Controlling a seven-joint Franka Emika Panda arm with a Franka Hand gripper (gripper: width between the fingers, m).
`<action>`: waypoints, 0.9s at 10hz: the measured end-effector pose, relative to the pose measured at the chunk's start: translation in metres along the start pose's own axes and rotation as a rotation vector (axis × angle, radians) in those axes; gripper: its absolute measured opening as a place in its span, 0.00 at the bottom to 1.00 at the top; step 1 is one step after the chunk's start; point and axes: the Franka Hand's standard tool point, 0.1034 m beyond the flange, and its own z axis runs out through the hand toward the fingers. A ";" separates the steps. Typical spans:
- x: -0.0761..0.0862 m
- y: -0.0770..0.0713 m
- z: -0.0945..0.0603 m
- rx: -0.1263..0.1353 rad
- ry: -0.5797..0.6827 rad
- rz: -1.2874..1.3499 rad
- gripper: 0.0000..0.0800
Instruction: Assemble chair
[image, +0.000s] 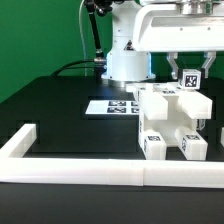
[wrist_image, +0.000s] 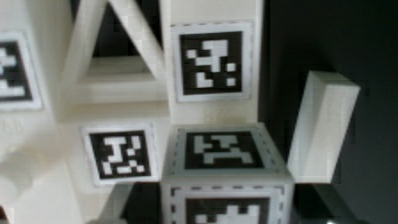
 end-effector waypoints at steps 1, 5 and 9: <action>0.000 -0.001 0.000 0.005 -0.001 0.119 0.36; 0.000 -0.004 0.001 0.020 0.004 0.461 0.36; 0.000 -0.008 0.001 0.022 0.001 0.662 0.36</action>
Offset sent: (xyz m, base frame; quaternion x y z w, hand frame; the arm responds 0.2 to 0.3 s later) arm -0.0113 0.0031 -0.0158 0.0140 -0.0115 0.2745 0.9614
